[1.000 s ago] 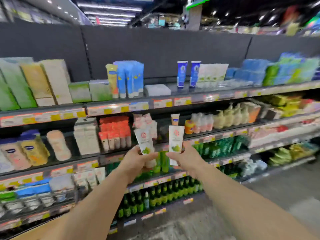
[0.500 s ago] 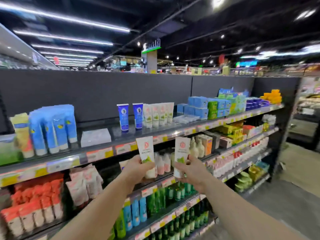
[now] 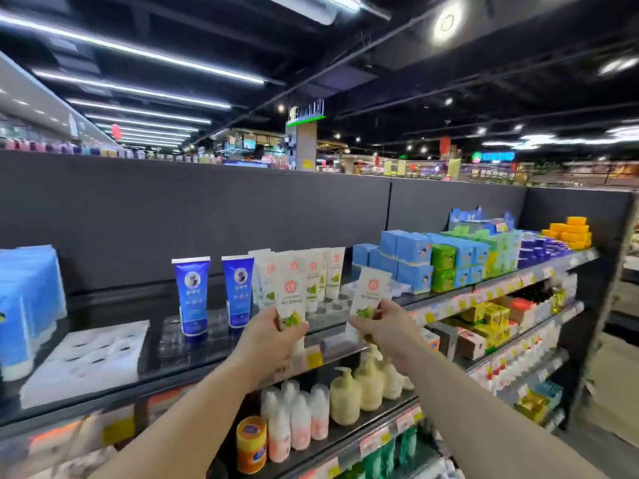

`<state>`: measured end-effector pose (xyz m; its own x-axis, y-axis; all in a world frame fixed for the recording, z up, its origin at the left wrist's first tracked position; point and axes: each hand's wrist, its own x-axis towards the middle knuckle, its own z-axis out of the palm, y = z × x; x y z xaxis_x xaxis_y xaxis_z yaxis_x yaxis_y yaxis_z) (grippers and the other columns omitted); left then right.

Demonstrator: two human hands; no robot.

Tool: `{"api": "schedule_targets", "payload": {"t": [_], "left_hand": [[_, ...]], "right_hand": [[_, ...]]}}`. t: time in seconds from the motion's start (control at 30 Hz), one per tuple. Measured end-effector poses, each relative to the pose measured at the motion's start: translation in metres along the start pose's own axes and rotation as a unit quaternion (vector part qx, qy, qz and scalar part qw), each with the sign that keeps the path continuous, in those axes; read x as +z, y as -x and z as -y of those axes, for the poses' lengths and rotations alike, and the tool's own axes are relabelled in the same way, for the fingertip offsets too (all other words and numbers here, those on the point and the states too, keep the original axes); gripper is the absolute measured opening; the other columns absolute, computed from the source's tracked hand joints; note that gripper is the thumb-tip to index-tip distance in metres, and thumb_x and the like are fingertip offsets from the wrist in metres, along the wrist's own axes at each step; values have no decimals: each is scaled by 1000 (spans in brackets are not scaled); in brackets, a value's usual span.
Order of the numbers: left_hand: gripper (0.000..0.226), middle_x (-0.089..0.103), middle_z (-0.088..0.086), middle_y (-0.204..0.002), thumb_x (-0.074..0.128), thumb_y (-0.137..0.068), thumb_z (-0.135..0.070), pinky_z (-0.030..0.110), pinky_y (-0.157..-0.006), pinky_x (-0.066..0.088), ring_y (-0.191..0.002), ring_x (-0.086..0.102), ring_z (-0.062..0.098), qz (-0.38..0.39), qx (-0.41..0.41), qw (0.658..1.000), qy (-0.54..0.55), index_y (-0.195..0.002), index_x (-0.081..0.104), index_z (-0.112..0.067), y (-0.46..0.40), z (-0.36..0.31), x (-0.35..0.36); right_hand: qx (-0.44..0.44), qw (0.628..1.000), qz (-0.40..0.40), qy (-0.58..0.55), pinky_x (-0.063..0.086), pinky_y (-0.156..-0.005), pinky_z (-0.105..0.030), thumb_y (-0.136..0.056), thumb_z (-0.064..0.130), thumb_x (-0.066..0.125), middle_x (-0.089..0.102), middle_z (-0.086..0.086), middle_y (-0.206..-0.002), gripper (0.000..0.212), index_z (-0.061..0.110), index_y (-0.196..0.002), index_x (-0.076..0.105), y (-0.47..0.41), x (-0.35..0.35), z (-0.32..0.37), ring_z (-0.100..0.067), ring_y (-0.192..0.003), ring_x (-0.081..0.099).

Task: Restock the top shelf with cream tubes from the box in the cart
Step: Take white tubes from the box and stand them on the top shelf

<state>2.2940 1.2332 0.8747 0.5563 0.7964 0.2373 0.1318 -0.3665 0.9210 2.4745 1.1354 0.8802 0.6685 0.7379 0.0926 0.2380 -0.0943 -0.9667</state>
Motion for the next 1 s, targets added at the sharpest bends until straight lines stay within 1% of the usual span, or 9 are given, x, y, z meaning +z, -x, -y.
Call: {"api": "schedule_targets", "payload": {"t": [0.07, 0.23, 0.37, 0.47, 0.53, 0.63, 0.77, 0.9, 1.0], "left_hand": [[22, 52, -26, -92, 64, -91, -23, 23, -79, 48, -89, 54, 0, -12, 2, 1000, -8, -97, 49, -37, -21, 2, 5], [17, 61, -21, -96, 66, -90, -26, 17, -69, 46, -91, 60, 1, -84, -17, 996, -28, -97, 52, -34, -64, 5, 23], [27, 65, -14, -106, 66, -90, -28, 18, -70, 46, -95, 60, 2, -146, -57, 987, -36, -113, 55, -26, -81, 11, 43], [31, 64, -16, -107, 66, -90, -24, 16, -69, 45, -96, 60, -1, -172, -72, 982, -33, -119, 54, -25, -87, 13, 54], [31, 63, -18, -109, 64, -91, -24, 14, -68, 42, -95, 57, -3, -188, -78, 978, -39, -120, 54, -28, -89, 14, 61], [33, 60, -20, -108, 63, -91, -25, 12, -66, 40, -92, 54, -6, -205, -87, 973, -55, -123, 52, -30, -90, 14, 67], [32, 58, -25, -100, 63, -92, -26, 11, -66, 41, -88, 53, -10, -216, -102, 968, -72, -122, 53, -29, -91, 11, 70], [32, 61, -21, -106, 63, -91, -27, 13, -68, 42, -92, 55, -6, -213, -111, 968, -76, -122, 54, -29, -91, 9, 70], [33, 60, -21, -108, 62, -92, -27, 13, -70, 42, -93, 55, -4, -213, -109, 968, -80, -123, 52, -31, -91, 9, 70]], "right_hand": [[-21, 999, 3, 23, 56, -83, -39, -80, 22, 78, 73, 4, -92, 25, 23, -101, 65, -38, -3, 1, -17, -88, 68], [-88, 990, 22, 104, 47, -61, -26, -80, 32, 76, 68, 5, -86, 26, 20, -98, 61, -122, 0, 0, -13, -79, 63], [-127, 974, 98, 157, 43, -62, -26, -84, 34, 72, 66, 1, -91, 30, 13, -100, 58, -166, 12, -3, -17, -83, 61], [-164, 960, 156, 165, 40, -57, -11, -87, 24, 71, 62, 4, -95, 25, 14, -104, 56, -179, 19, -9, -18, -97, 63], [-177, 951, 174, 183, 39, -60, -12, -89, 24, 69, 59, 7, -97, 22, 18, -103, 53, -182, 20, -12, -16, -98, 62], [-191, 933, 204, 227, 42, -72, -24, -88, 32, 68, 55, 9, -95, 25, 19, -101, 51, -187, 16, -10, -12, -89, 55], [-186, 920, 245, 242, 48, -65, -24, -89, 31, 67, 59, 4, -95, 21, 16, -96, 54, -188, 12, -4, -10, -78, 57], [-196, 909, 258, 262, 41, -56, -18, -92, 30, 64, 59, 5, -96, 17, 20, -90, 50, -189, 13, 0, -5, -68, 51], [-204, 899, 267, 280, 38, -53, -17, -93, 29, 62, 59, 4, -96, 25, 25, -75, 45, -191, 14, -1, -3, -65, 48]]}}
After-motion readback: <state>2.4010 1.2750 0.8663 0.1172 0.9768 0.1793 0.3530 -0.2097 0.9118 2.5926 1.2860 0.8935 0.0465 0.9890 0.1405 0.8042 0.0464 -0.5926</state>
